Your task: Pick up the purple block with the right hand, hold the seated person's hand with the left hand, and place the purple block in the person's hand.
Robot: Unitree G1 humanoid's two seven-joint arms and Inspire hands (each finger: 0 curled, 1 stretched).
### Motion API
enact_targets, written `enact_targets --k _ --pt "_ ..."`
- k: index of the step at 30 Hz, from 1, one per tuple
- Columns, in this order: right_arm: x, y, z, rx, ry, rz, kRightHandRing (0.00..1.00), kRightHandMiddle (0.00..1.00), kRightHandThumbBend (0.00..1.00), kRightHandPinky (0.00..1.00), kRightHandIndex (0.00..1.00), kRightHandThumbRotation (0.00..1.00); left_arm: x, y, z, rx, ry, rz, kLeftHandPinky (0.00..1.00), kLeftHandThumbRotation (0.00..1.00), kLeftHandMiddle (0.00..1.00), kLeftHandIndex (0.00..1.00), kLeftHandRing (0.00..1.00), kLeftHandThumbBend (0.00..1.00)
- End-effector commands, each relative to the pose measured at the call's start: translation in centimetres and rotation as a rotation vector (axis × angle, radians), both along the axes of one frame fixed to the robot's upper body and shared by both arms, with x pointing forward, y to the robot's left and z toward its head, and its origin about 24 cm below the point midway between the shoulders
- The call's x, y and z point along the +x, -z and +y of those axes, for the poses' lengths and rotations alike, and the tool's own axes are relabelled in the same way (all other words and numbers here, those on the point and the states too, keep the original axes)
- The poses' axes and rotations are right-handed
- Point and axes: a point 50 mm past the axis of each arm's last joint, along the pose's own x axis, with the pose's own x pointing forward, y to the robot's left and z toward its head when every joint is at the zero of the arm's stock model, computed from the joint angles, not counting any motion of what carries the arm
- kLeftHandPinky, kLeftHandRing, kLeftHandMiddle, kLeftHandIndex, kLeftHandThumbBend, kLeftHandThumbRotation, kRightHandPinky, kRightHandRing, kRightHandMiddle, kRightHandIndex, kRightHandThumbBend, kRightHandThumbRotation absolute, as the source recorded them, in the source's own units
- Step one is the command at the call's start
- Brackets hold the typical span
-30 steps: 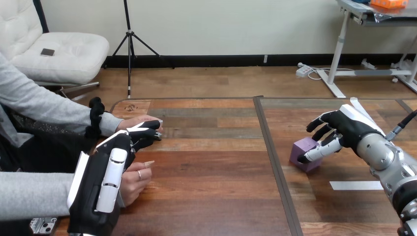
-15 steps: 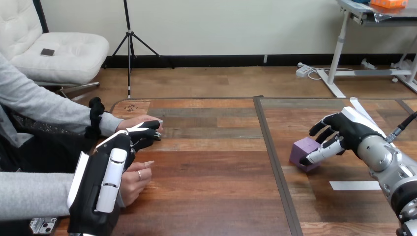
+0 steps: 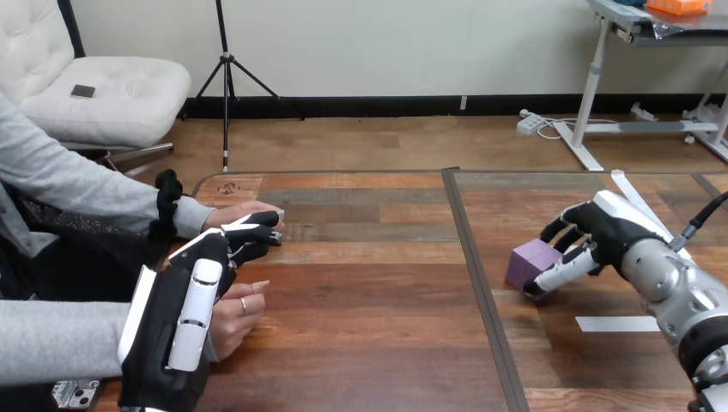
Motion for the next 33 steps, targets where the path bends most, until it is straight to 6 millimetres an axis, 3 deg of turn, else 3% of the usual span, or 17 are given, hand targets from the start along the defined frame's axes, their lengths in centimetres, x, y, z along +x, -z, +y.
enact_targets --k 1,11,33 --pt "1.06 -1.16 1.24 -0.019 -0.032 -0.030 0.64 0.71 1.00 0.53 0.73 0.16 0.96 -1.66 0.23 0.013 -0.007 -0.090 0.79 1.00 0.78 0.58 0.83 0.48" --pt "1.03 -0.97 1.44 -0.049 -0.040 -0.024 0.64 0.72 1.00 0.49 0.76 0.20 1.03 -1.67 0.29 0.022 -0.003 -0.093 0.78 1.00 0.77 0.57 0.83 0.48" --pt "0.97 -0.58 2.03 -0.030 -0.048 -0.021 0.63 0.71 1.00 0.48 0.76 0.25 1.01 -1.82 0.28 0.016 0.001 -0.090 0.77 1.00 0.78 0.58 0.84 0.48"
